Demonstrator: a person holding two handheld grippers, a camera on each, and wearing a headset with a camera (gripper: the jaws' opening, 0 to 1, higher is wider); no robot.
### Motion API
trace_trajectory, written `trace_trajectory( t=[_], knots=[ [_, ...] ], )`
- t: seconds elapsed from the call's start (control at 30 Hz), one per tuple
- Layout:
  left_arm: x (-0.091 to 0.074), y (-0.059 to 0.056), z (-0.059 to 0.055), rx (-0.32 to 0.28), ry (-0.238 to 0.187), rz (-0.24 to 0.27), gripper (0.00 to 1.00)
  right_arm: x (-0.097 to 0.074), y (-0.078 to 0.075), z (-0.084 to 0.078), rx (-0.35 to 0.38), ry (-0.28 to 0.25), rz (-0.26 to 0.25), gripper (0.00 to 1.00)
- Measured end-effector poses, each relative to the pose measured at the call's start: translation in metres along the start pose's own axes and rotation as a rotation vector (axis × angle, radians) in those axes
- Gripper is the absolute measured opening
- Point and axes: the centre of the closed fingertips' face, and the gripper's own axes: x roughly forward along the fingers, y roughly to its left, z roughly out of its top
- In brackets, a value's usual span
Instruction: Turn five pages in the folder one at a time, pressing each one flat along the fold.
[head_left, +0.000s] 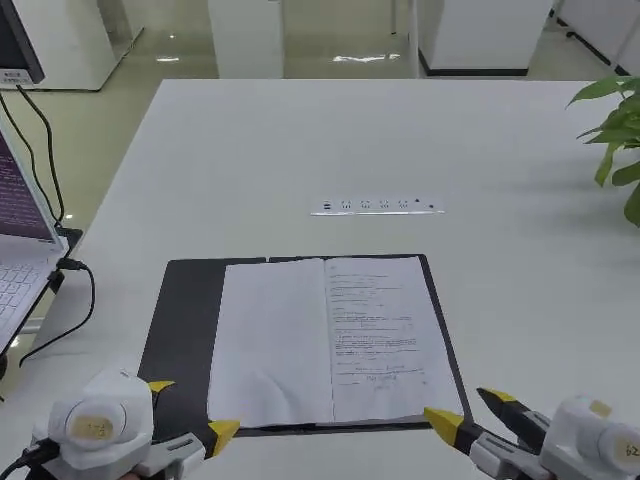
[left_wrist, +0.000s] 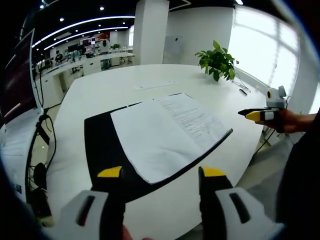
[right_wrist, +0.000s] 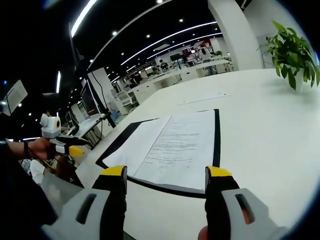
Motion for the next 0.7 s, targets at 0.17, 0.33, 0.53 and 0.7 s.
trace_trajectory(
  t=[0.17,0.33,0.53,0.7],
  knots=[
    [-0.004,-0.002,-0.002,-0.002,0.014,0.022,0.61,-0.004,0.002,-0.001,0.010,0.002,0.002,0.62],
    [-0.008,-0.004,-0.001,-0.007,0.016,0.024,0.62,-0.006,0.010,-0.004,-0.004,0.016,0.016,0.64],
    [-0.007,-0.008,-0.003,0.017,0.058,0.034,0.61,-0.007,0.011,-0.007,0.006,0.030,0.022,0.64],
    [-0.003,-0.013,-0.002,0.045,0.080,0.017,0.60,-0.008,0.012,-0.006,-0.034,0.054,0.030,0.64]
  ],
)
